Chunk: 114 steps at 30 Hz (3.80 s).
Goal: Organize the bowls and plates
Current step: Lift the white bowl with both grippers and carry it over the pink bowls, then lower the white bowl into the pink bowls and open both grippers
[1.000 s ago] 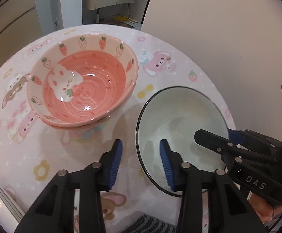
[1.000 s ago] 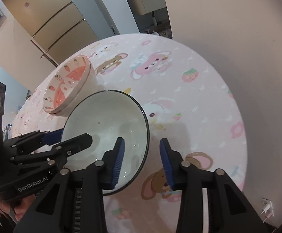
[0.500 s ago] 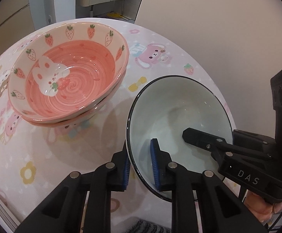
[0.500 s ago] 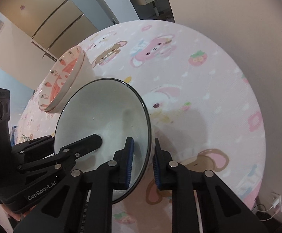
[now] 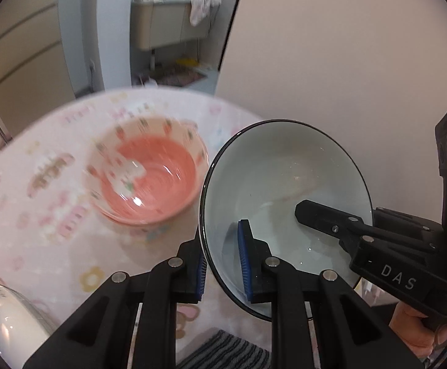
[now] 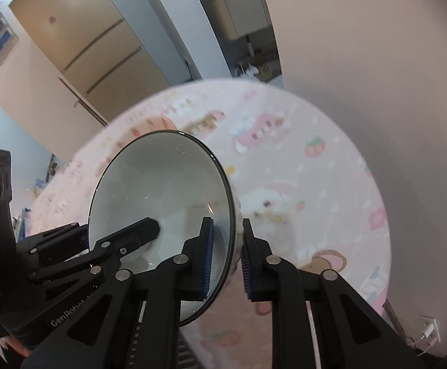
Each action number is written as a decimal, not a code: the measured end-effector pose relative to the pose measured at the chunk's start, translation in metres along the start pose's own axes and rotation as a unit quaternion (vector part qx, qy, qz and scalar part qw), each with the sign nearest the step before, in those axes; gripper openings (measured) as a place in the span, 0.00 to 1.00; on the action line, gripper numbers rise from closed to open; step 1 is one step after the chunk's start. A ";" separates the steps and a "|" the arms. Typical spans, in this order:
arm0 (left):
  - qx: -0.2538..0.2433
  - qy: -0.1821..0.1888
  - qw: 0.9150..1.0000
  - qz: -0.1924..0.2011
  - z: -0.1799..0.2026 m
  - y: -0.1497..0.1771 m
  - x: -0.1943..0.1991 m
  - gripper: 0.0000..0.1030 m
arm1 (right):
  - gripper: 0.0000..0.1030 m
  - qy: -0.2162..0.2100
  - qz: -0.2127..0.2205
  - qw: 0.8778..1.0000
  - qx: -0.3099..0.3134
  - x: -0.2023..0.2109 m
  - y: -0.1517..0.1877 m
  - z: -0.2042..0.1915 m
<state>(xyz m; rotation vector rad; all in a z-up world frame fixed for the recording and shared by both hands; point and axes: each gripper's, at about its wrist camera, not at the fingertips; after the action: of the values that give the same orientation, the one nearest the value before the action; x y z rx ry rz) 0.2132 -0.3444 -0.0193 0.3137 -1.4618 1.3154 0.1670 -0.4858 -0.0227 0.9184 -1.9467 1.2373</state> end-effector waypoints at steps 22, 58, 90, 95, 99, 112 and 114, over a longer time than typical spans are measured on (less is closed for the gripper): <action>0.080 -0.007 0.975 0.207 -0.084 -0.024 0.121 0.20 | 0.17 0.007 0.165 0.984 0.064 0.054 -0.030 -0.143; 0.068 -0.040 0.992 0.097 -0.109 -0.015 -0.018 0.23 | 0.20 0.055 0.064 0.995 0.046 -0.068 -0.039 -0.101; 0.049 -0.129 0.983 0.120 -0.087 -0.010 -0.022 0.17 | 0.10 0.056 0.066 0.996 0.038 -0.074 -0.049 -0.078; 0.060 -0.107 0.985 0.119 -0.093 -0.011 -0.021 0.17 | 0.10 0.059 0.071 0.995 0.036 -0.070 -0.050 -0.074; 0.061 -0.085 0.989 0.104 -0.092 -0.009 -0.027 0.36 | 0.12 0.060 0.067 0.996 0.024 -0.071 -0.051 -0.068; 0.079 -0.104 0.982 0.138 -0.097 -0.013 -0.008 0.72 | 0.11 0.045 0.079 0.996 0.009 -0.063 -0.052 -0.060; 0.099 -0.101 0.980 0.140 -0.102 -0.012 -0.005 0.72 | 0.11 0.043 0.079 0.996 0.008 -0.065 -0.053 -0.059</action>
<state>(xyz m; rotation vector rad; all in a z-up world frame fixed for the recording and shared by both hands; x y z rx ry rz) 0.2780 -0.2661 -0.0375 0.3900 -1.5883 1.7032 0.2546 -0.4341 -0.0296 0.7184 -1.9745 1.3610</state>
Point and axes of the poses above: each gripper's, at about its wrist camera, not at the fingertips, and x roughly against the way its jaws point, z to its right, y to its underside
